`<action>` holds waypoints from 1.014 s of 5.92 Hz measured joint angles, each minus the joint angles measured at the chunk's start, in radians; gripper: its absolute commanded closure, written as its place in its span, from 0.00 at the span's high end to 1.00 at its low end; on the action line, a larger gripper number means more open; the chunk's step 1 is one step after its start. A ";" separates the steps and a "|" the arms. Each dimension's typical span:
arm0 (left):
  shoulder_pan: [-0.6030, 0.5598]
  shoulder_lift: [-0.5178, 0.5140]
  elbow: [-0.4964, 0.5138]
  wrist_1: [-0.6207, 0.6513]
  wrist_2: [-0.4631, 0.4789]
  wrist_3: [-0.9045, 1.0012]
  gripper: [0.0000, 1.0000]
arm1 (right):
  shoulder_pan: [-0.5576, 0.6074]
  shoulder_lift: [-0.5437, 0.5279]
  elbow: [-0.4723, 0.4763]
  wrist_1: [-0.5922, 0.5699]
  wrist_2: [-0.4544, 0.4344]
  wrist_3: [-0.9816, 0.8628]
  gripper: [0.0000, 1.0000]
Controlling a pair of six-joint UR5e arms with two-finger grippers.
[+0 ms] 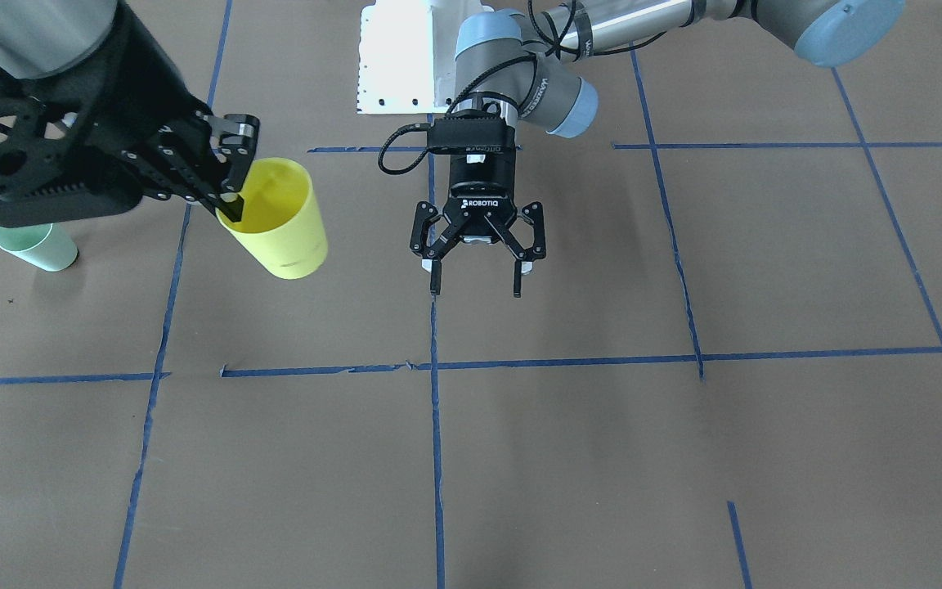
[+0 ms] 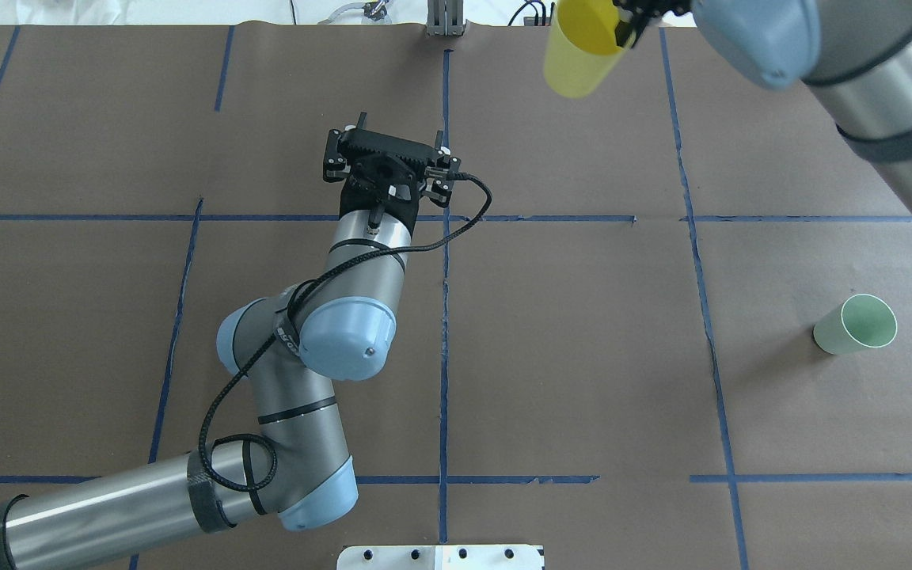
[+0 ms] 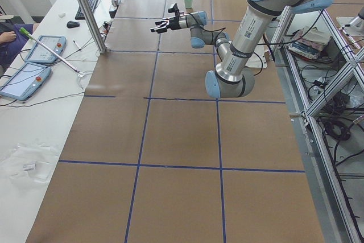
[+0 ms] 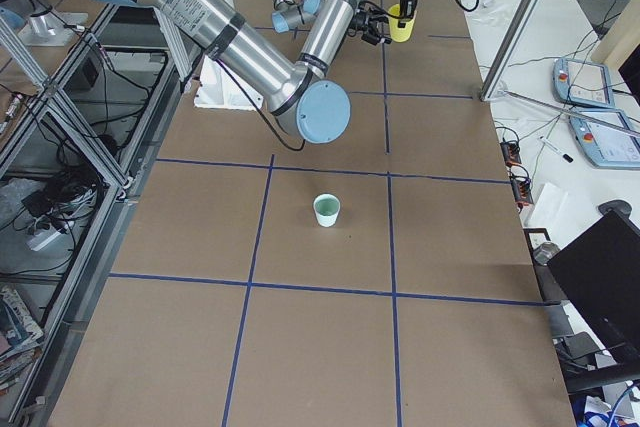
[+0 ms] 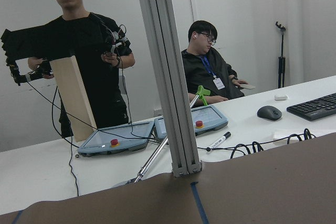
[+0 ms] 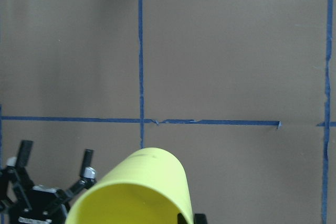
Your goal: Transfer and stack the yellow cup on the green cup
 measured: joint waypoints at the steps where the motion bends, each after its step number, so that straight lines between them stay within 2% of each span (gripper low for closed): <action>1: -0.031 0.011 -0.014 0.000 -0.066 -0.005 1.00 | -0.011 -0.137 0.115 -0.001 -0.042 -0.063 0.00; 3: -0.094 0.051 -0.020 0.011 -0.234 -0.037 1.00 | -0.003 -0.353 0.262 0.004 -0.083 -0.231 0.00; 5: -0.194 0.121 -0.044 0.088 -0.510 -0.069 1.00 | 0.041 -0.523 0.329 0.011 -0.086 -0.400 0.00; 6: -0.247 0.144 -0.084 0.201 -0.657 -0.073 1.00 | 0.070 -0.600 0.345 0.020 -0.085 -0.473 0.00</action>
